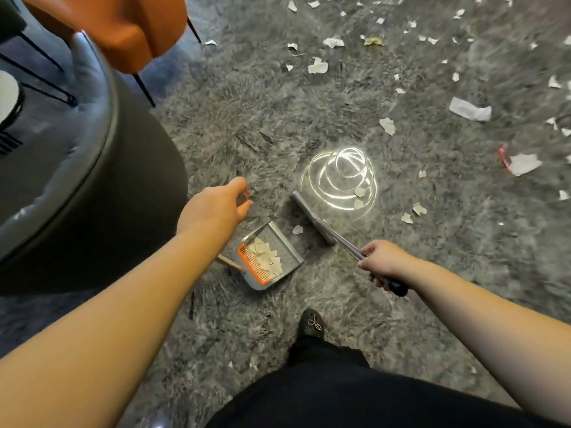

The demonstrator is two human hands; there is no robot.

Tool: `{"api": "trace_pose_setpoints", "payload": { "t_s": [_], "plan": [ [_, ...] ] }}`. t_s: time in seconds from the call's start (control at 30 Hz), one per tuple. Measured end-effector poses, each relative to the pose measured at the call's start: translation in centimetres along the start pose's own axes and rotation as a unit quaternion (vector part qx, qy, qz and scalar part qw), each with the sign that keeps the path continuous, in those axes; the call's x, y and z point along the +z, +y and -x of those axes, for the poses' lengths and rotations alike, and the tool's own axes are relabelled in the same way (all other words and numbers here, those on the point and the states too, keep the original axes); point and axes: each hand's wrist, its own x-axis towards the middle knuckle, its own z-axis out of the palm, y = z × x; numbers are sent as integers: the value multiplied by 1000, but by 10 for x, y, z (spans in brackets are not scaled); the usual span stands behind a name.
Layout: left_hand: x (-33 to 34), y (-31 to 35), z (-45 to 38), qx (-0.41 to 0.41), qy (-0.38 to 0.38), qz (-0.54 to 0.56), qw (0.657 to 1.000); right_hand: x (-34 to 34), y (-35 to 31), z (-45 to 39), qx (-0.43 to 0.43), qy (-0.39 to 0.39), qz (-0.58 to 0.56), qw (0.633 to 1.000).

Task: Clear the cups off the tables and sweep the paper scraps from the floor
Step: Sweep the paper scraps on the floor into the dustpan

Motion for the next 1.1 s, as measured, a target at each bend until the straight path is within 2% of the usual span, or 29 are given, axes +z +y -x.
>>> {"api": "trace_pose_setpoints", "payload": {
  "t_s": [0.17, 0.37, 0.5, 0.63, 0.8, 0.93, 1.1],
  "plan": [
    [-3, -11, -13, -9, 8, -20, 1000, 11, -13, -14, -2, -39, 46, 998],
    [-5, -18, -12, -2, 6, -8, 1000, 22, -18, -1, 16, -85, -28, 996],
    [-12, -26, -18, -1, -1, 10, 1000, 27, -19, 14, 10, -84, -53, 995],
    [-25, -31, -36, 19, -9, 34, 999, 34, -19, 28, 13, -53, -78, 995],
    [-35, -19, -61, 129, -22, 25, 991, 42, -19, 40, 21, 12, -156, 987],
    [-35, -4, -82, 198, -5, 36, 980, 43, -19, 40, 40, 60, -229, 971],
    [-26, 26, -120, 233, 12, 52, 971, 23, -15, 37, 55, 111, -294, 948]
  ]
}}
